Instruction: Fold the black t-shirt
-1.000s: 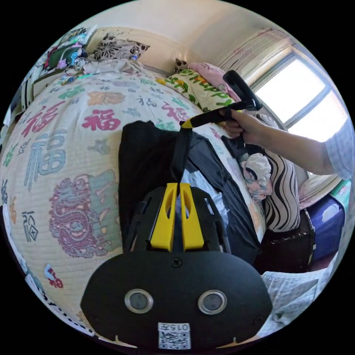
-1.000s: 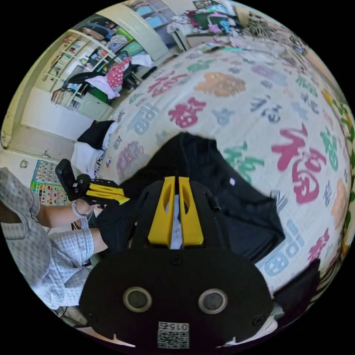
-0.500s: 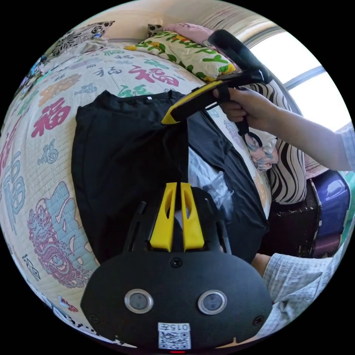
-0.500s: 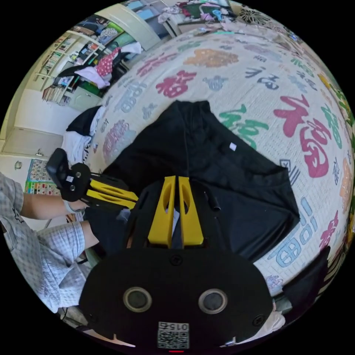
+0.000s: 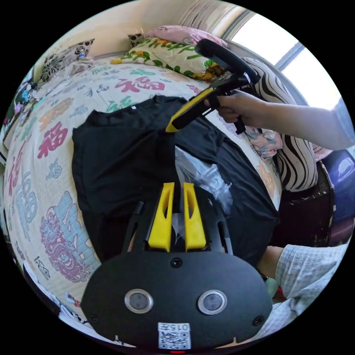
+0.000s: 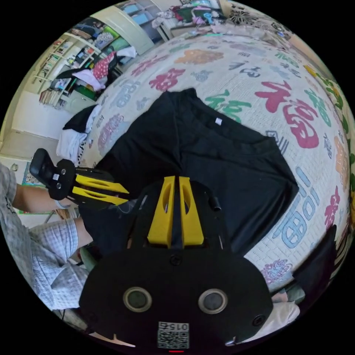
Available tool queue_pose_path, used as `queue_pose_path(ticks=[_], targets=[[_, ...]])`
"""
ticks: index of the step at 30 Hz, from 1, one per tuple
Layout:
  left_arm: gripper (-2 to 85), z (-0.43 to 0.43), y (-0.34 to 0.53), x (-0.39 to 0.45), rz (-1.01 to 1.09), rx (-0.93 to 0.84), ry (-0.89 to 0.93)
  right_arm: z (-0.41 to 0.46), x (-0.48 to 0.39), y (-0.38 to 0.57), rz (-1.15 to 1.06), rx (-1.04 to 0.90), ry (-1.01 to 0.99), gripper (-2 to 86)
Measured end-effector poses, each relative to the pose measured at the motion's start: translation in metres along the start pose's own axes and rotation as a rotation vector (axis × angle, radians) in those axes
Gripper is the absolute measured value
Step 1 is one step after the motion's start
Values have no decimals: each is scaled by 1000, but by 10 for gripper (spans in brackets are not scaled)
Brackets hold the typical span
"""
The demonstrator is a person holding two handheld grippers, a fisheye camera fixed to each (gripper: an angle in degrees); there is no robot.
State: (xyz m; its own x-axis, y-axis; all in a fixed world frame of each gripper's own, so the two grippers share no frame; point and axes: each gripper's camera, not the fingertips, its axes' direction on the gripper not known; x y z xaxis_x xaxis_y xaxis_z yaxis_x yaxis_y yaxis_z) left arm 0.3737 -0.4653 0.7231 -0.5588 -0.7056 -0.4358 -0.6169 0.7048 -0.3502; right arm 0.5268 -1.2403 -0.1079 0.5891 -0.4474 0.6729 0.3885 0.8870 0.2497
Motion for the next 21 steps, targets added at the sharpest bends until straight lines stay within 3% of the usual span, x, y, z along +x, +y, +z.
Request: queue_pose_path(ticks=[2, 4, 7, 10, 13, 17, 18, 20, 21], targets=[[2, 18, -4, -6, -8, -113, 116, 10, 2, 8, -7, -69, -22, 0], [6, 12, -8, -11, -1, -83, 142, -9, 12, 27, 41, 15, -56, 23], [40, -25, -20, -26, 20, 90, 46, -52, 36, 53, 104, 188, 17, 69], [102, -46, -48, -63, -4, 178, -119, -73, 73, 63, 162, 207, 116, 107], [125, -41, -82, -108, -73, 126, -170, -75, 105, 57, 203, 159, 139, 136], [126, -9, -117, -133, -79, -44, -82, -61, 120, 50, 190, 36, 140, 133], [113, 5, -120, -133, -64, -127, -57, -52, 120, 52, 177, -27, 134, 124], [72, 6, -120, -127, -20, -141, -137, -45, 115, 60, 168, -41, 194, 69], [31, 7, -120, -126, 2, -159, -95, -44, 111, 67, 155, -51, 246, 31]])
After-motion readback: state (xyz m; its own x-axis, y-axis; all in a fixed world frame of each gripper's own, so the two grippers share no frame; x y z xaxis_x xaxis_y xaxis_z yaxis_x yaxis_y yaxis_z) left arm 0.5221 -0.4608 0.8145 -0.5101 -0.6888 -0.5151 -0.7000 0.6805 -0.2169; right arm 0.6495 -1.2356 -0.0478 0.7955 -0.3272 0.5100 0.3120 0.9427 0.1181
